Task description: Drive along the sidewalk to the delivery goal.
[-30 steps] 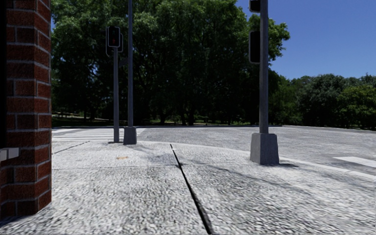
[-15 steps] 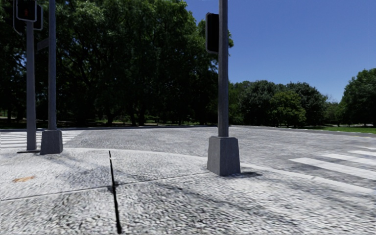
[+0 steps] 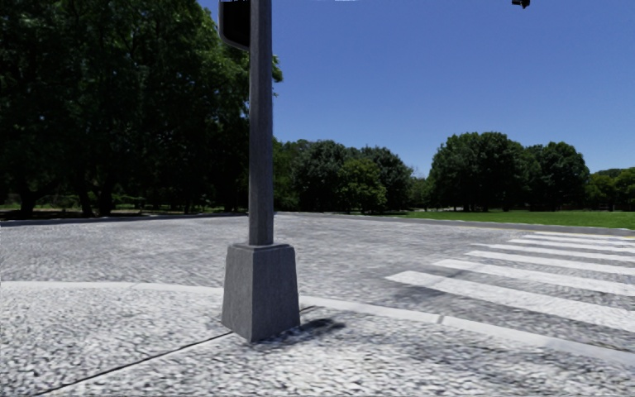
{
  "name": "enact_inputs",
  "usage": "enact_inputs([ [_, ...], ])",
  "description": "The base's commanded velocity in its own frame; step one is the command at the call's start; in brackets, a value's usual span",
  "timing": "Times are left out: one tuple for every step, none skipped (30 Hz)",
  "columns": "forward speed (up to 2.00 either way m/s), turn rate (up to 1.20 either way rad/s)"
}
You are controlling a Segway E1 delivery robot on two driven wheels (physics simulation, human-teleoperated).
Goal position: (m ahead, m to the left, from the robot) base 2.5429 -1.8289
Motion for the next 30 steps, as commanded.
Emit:
enact_inputs([
  [1.60, -0.83],
  [1.60, -0.83],
  [1.60, -0.83],
  [1.60, -0.83],
  [1.60, -0.83],
  [1.60, -0.83],
  [1.60, -0.83],
  [1.60, -0.83],
  [1.60, -0.83],
  [1.60, -0.83],
  [1.60, -0.83],
  [1.60, -0.83],
  [1.60, -0.83],
  [1.60, -0.83],
  [1.60, -0.83],
  [1.60, -0.83],
  [1.60, -0.83],
  [1.60, -0.83],
  [1.60, -0.83],
  [1.60, -0.83],
  [1.60, -0.83],
  [1.58, -0.83],
  [1.57, -0.83],
  [1.54, -0.83],
  [1.54, -0.83],
  [1.54, -0.83],
  [1.54, -0.83],
  [1.54, -0.83],
  [1.54, -0.83],
  [1.53, -0.83],
])
